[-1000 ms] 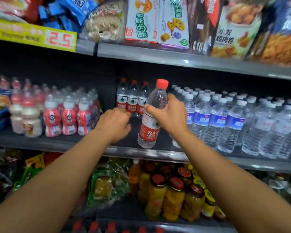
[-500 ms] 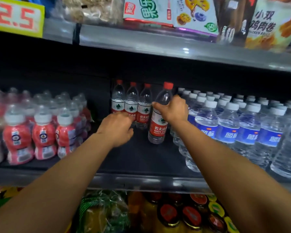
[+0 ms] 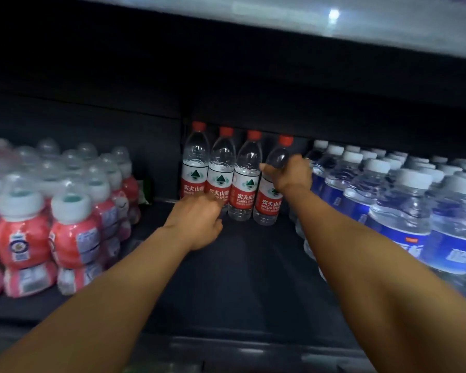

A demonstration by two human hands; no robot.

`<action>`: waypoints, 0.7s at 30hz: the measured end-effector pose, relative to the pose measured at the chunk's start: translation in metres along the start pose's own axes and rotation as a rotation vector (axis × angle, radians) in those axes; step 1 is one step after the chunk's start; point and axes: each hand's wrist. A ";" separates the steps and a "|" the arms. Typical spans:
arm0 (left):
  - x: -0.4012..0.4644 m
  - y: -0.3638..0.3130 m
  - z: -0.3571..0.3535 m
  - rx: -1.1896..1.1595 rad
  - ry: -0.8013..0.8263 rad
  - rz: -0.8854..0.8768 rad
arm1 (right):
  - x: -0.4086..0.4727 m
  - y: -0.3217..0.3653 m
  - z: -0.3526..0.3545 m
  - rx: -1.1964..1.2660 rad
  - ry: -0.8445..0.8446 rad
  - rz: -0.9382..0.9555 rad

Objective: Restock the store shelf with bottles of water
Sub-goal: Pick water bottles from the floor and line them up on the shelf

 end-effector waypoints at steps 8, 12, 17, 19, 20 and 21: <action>0.011 0.012 -0.020 0.004 0.010 0.010 | 0.023 -0.003 -0.012 0.016 0.025 -0.021; 0.009 0.011 -0.023 -0.002 0.024 0.020 | 0.022 -0.004 -0.011 0.040 0.069 -0.017; 0.000 0.005 -0.014 -0.003 0.035 0.024 | 0.018 -0.005 -0.004 0.040 0.133 0.001; -0.004 0.003 -0.007 0.002 0.032 0.022 | 0.017 -0.007 -0.001 0.022 0.185 -0.006; -0.006 0.002 -0.003 0.004 0.033 0.022 | 0.015 -0.007 0.001 0.014 0.212 -0.009; -0.009 0.002 -0.001 0.008 0.036 0.020 | 0.013 -0.008 0.004 0.008 0.236 -0.007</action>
Point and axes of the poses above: each hand's wrist, its own x-axis towards the middle knuckle, its own z-axis out of the back of the hand, y = z × x, and after that the axes turned 5 degrees about -z, right-handed
